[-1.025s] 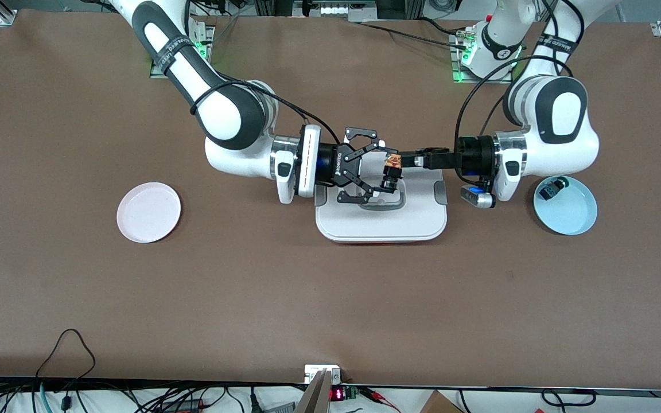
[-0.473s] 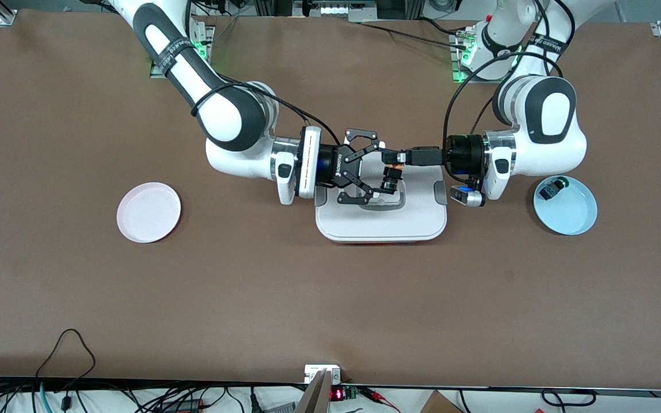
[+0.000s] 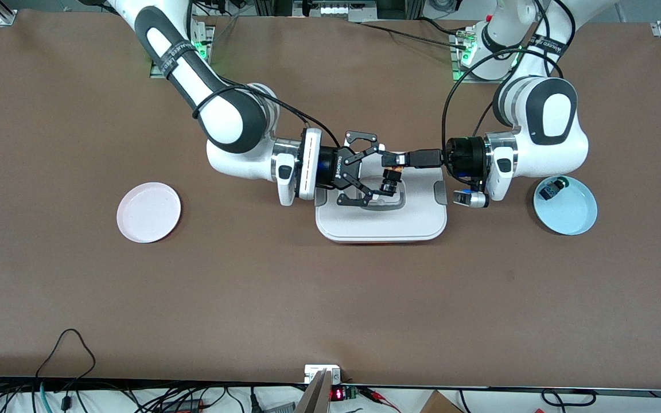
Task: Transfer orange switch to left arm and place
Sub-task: 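Grasp the orange switch with the left gripper beside the right gripper, then open the right gripper and withdraw while the left gripper carries the switch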
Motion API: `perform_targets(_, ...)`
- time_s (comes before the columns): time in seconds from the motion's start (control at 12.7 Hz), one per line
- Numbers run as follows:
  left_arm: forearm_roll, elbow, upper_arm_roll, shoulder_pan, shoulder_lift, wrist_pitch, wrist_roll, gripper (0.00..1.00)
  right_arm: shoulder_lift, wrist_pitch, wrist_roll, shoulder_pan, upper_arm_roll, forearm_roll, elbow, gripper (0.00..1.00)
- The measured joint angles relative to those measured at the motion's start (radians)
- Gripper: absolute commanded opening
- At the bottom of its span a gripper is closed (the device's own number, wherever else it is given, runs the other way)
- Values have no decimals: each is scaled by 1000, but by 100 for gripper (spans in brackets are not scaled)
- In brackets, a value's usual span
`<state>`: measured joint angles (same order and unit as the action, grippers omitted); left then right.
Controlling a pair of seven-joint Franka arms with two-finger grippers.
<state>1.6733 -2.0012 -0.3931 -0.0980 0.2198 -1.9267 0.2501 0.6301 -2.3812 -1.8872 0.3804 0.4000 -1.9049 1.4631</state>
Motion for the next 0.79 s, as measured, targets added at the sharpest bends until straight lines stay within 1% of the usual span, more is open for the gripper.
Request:
perform_targets(0.08,0,0,0,0,1,0,1,17,1,0,-1,0,0,0,0,38)
perform_targets(0.16,0,0,0,0,2,-1,3,17,2,0,-3,0,0,0,-1,74)
perform_targets(0.24,0,1,0,0,2,-1,6,17,2,0,-8,0,-1,0,-2,100)
perform_targets(0.79,0,10,0,1,9,-19,20,17,3,3,-11,-14,-10,0,-20,100)
